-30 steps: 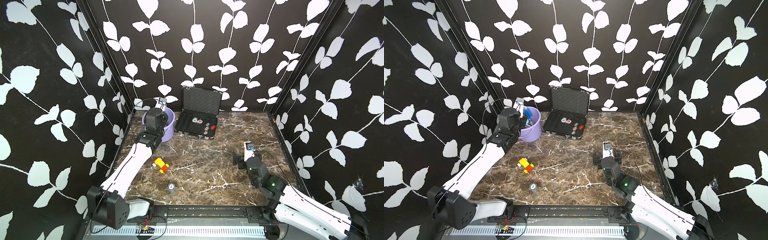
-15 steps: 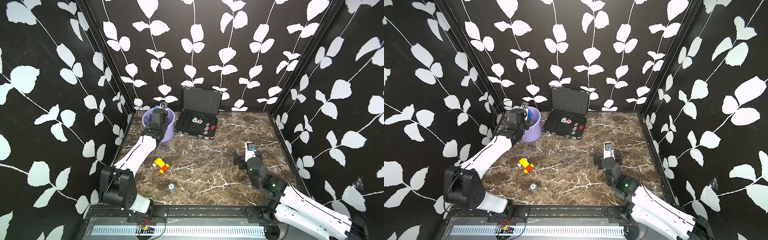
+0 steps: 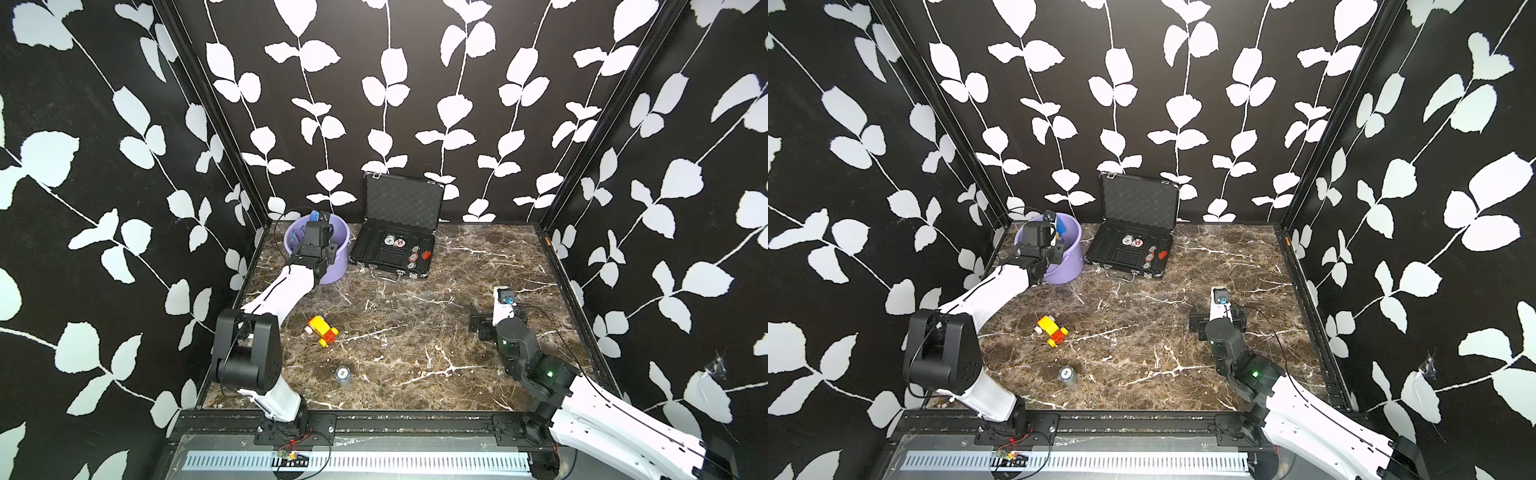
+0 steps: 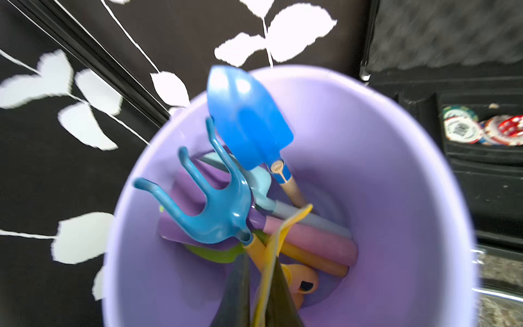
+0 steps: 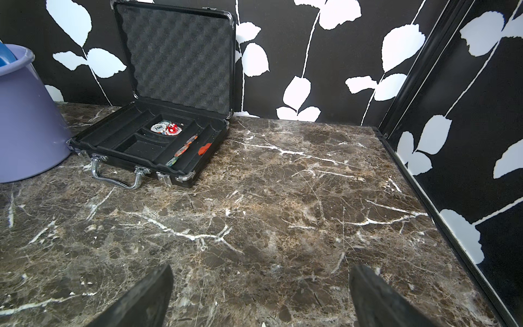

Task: Organize the gardening tools
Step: Place the gardening tool in the container, then reset both arms

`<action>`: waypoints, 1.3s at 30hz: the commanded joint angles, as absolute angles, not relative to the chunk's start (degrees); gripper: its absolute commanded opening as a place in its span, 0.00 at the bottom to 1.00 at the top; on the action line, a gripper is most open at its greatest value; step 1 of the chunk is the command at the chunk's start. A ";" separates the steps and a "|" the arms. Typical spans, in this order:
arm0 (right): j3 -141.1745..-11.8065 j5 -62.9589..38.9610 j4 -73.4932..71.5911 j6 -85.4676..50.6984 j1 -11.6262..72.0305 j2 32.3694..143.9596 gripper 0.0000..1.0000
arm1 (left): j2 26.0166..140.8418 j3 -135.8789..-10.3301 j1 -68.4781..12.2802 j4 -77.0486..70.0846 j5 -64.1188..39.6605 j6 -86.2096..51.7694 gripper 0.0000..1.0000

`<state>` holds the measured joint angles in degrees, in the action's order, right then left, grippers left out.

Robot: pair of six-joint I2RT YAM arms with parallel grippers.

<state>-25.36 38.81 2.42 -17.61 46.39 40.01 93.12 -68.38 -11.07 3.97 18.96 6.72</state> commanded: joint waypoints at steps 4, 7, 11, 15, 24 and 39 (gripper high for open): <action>-25.12 40.26 2.24 -18.46 46.10 39.79 0.99 | 94.84 -71.01 -10.02 5.54 17.10 5.01 0.07; -25.13 41.69 2.81 -18.39 46.05 40.28 0.99 | 93.89 -71.83 -10.00 6.33 16.93 5.02 0.22; -22.57 43.14 0.47 -16.98 46.05 41.55 0.99 | 90.67 -72.50 -10.00 7.47 16.96 5.16 0.47; -22.57 46.01 0.87 -18.79 45.86 41.92 0.99 | 86.35 -72.24 -9.98 8.99 17.98 4.82 0.65; -23.61 44.38 0.00 -16.72 41.61 42.44 0.99 | 75.27 -66.26 -10.02 10.71 21.48 1.32 0.98; -15.56 39.79 -12.50 -7.54 29.88 39.42 0.99 | 60.95 -42.38 -10.02 5.76 18.18 -7.59 0.99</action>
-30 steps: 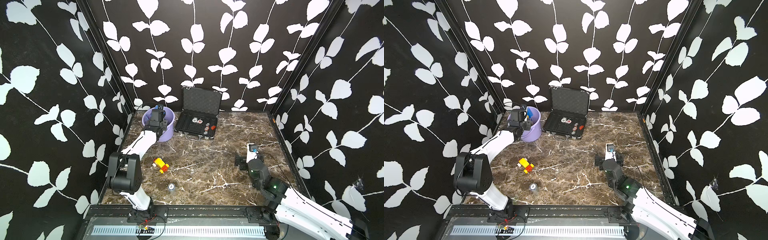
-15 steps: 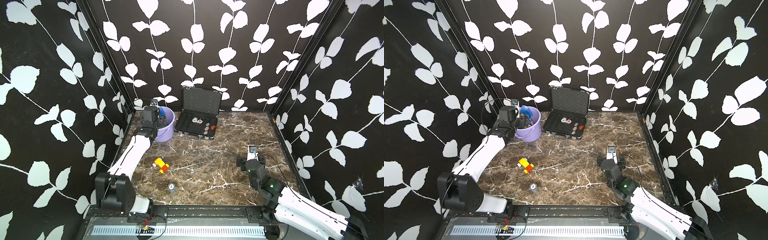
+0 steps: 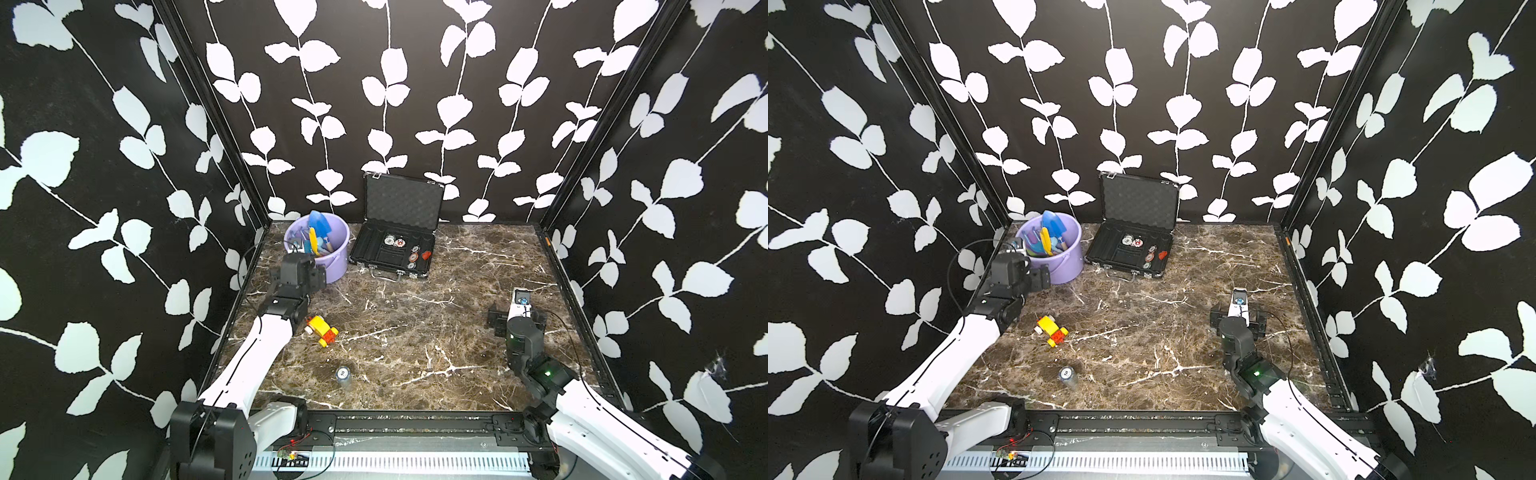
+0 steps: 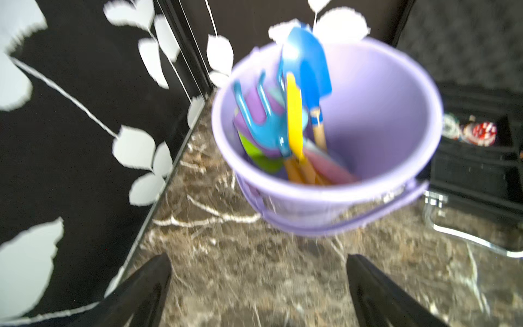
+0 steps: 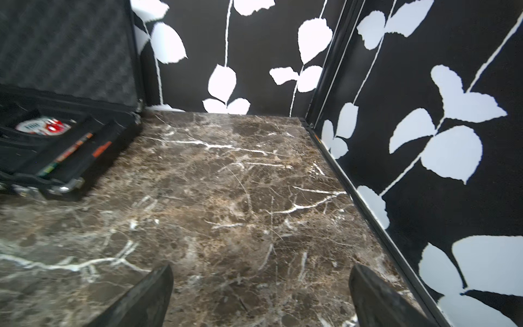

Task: Organize the gardening tools
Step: Reset both arms

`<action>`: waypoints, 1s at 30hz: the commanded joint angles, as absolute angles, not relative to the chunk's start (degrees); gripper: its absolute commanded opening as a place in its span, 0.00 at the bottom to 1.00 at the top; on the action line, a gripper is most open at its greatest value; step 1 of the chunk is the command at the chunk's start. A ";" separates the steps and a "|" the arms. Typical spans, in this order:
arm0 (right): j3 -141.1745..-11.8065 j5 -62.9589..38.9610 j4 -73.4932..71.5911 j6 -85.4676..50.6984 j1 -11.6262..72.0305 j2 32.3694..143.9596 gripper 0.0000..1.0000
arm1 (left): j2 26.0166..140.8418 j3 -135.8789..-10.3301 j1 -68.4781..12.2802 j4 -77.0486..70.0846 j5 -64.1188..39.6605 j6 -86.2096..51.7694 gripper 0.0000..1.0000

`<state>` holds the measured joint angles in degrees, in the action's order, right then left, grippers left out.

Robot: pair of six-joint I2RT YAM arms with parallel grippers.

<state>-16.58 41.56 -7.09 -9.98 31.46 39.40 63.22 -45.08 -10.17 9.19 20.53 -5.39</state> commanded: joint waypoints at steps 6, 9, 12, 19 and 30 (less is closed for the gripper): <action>-15.73 35.23 -15.67 -5.86 24.73 42.04 0.99 | 61.45 -36.63 -10.01 1.51 17.09 -6.44 0.99; -15.82 32.92 -18.55 -3.05 22.04 44.36 0.99 | 62.71 -33.57 -10.02 -3.41 16.96 -4.82 0.99; -15.29 30.46 -22.47 -0.17 18.94 47.35 1.00 | 64.41 -31.17 -10.02 -8.42 17.35 -2.45 0.99; -16.36 21.38 -26.81 -2.53 9.19 54.69 1.00 | 69.01 -27.92 -10.00 -18.40 19.40 2.13 0.99; -16.45 8.92 -37.98 -2.91 -0.25 61.71 1.00 | 79.65 -22.66 -9.96 -43.08 23.36 7.26 0.99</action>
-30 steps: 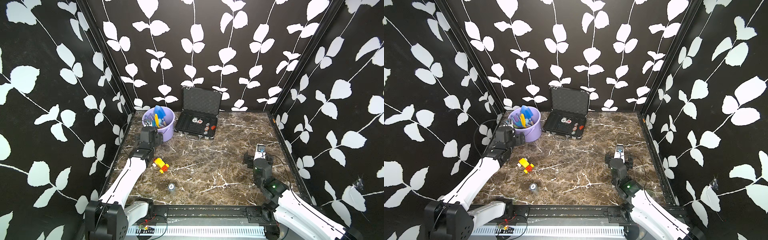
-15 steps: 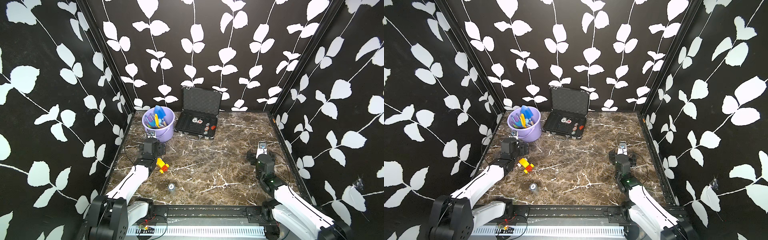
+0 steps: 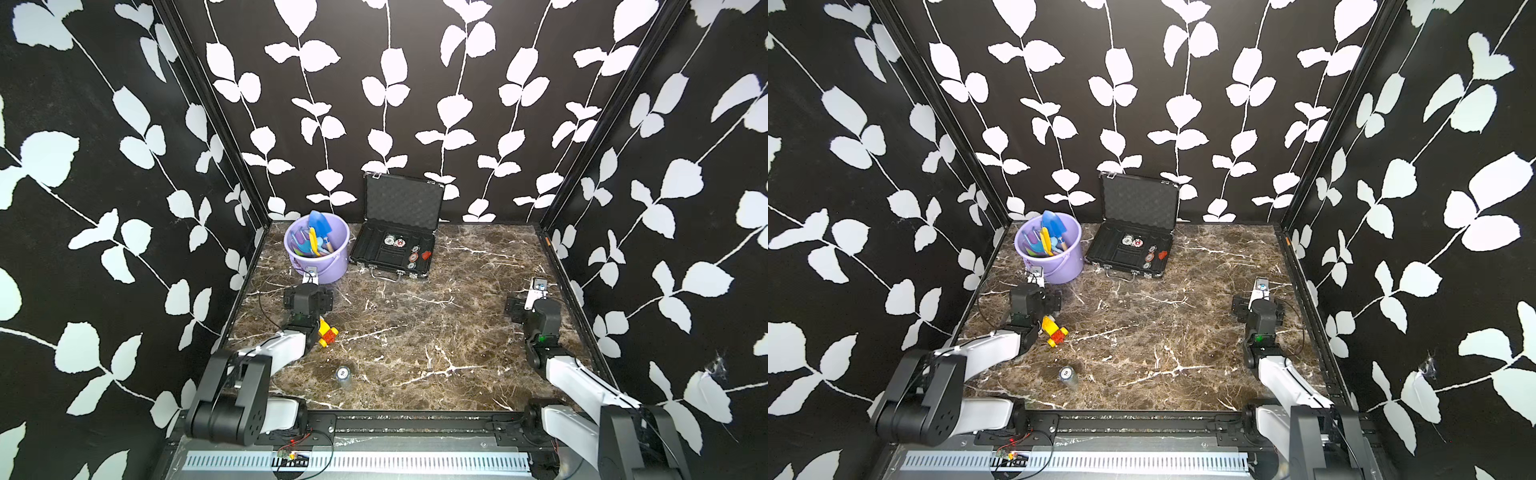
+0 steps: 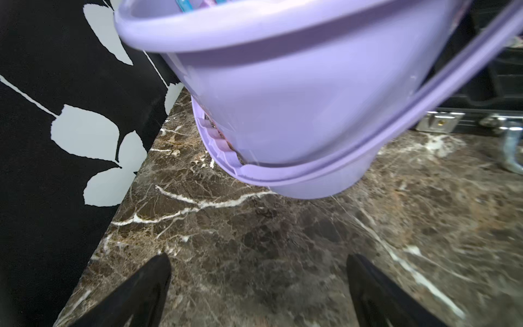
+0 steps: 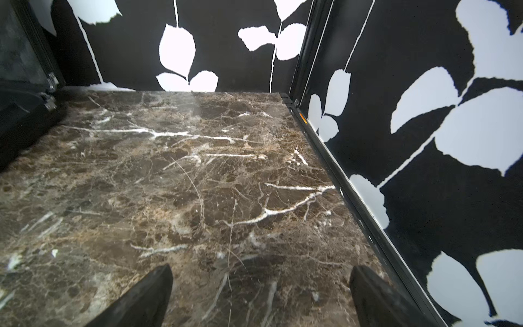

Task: Organize the gardening tools
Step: Reset both arms

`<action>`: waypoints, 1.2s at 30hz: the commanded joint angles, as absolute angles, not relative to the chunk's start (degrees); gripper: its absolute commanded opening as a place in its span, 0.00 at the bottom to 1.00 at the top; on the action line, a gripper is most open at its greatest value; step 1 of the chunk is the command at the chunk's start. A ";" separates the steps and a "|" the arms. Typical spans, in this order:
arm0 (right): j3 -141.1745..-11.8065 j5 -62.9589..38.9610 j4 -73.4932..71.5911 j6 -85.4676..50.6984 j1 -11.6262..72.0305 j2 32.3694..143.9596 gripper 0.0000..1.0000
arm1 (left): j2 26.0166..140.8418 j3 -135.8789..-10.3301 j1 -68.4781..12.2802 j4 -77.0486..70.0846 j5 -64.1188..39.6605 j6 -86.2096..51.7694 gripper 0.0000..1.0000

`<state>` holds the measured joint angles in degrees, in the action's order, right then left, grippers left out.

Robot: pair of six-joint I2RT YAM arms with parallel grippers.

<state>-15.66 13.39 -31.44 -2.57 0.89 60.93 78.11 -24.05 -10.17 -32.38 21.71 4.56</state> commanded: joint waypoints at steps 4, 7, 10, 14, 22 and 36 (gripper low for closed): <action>-15.43 6.90 -41.61 -2.55 -1.64 63.09 0.99 | 82.37 -21.46 -9.93 -49.54 21.99 8.66 0.99; -14.40 5.73 -43.69 -2.40 -2.33 63.78 1.00 | 86.56 -19.74 -9.58 -57.78 21.48 9.04 0.99; -14.15 4.47 -44.26 -1.87 -2.84 64.12 0.99 | 85.29 -20.98 -8.63 -52.35 19.06 8.06 0.99; -13.47 3.22 -46.14 -1.93 -3.15 65.25 1.00 | 87.57 -21.36 -6.95 -53.14 18.09 6.07 0.99; -11.33 0.92 -52.59 -2.72 -3.39 68.18 0.99 | 89.05 -21.53 -6.52 -53.78 17.32 5.81 0.99; -12.30 -8.07 -65.39 -0.94 -3.43 83.75 1.00 | 89.69 -21.25 -6.52 -55.80 17.70 6.08 0.99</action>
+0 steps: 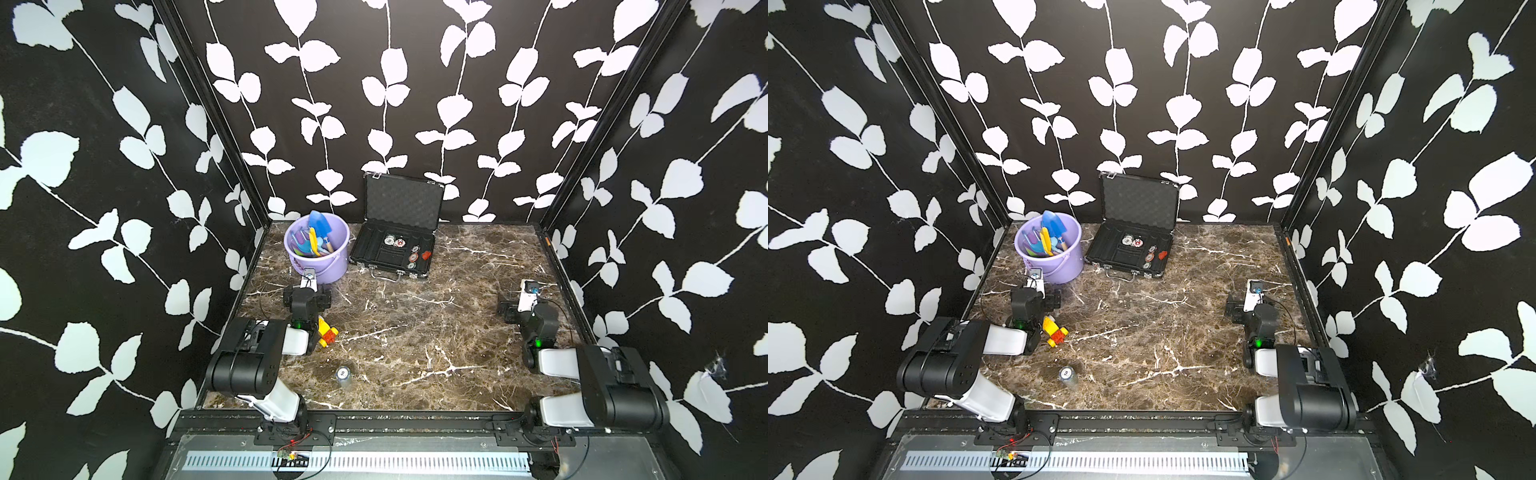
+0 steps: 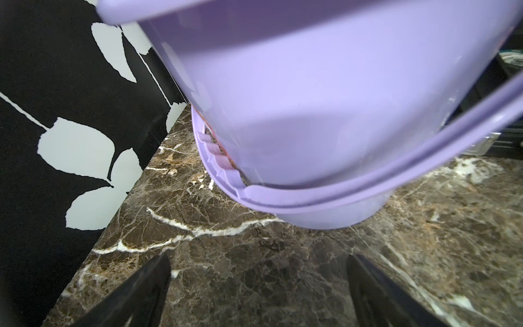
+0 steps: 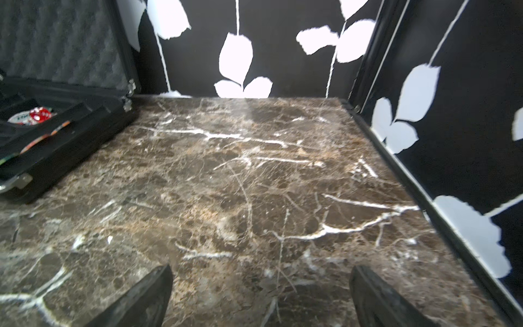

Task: Organize the gardening tools
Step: Reset both arms

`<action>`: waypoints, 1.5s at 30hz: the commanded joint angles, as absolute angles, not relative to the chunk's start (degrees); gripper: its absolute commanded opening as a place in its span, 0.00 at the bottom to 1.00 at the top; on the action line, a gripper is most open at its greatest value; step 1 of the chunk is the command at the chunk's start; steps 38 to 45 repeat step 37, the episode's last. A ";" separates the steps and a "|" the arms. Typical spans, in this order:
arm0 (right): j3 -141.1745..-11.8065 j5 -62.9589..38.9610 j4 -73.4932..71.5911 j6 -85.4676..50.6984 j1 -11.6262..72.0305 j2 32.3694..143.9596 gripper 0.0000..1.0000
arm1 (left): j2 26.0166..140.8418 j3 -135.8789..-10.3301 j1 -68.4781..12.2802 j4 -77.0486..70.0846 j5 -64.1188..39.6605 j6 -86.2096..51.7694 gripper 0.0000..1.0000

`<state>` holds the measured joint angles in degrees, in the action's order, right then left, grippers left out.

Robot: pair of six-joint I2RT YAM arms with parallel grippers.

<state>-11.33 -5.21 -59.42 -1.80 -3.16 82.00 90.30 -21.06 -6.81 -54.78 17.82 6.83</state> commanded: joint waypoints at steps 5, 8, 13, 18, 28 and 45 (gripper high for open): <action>-12.80 -11.35 -68.14 0.19 -3.43 87.75 1.00 | 89.72 -21.23 -6.58 -55.86 17.68 6.10 0.99; -13.78 -15.21 -66.56 1.68 -3.38 88.22 0.99 | 89.69 -21.20 -6.53 -55.83 17.68 6.13 0.99; -16.13 -17.34 -61.46 2.59 -3.47 87.63 0.99 | 89.74 -21.27 -6.52 -55.87 17.68 6.13 0.99; -20.63 -12.99 -53.42 0.83 -3.43 87.79 0.99 | 89.67 -21.25 -6.55 -55.87 17.78 6.10 0.99; -21.13 -6.47 -52.13 -1.49 -3.35 87.63 0.99 | 89.73 -21.27 -6.52 -55.89 17.67 6.07 0.99; -21.12 -6.50 -52.05 -1.49 -3.34 87.73 0.99 | 89.72 -21.27 -6.60 -55.85 17.72 6.08 0.99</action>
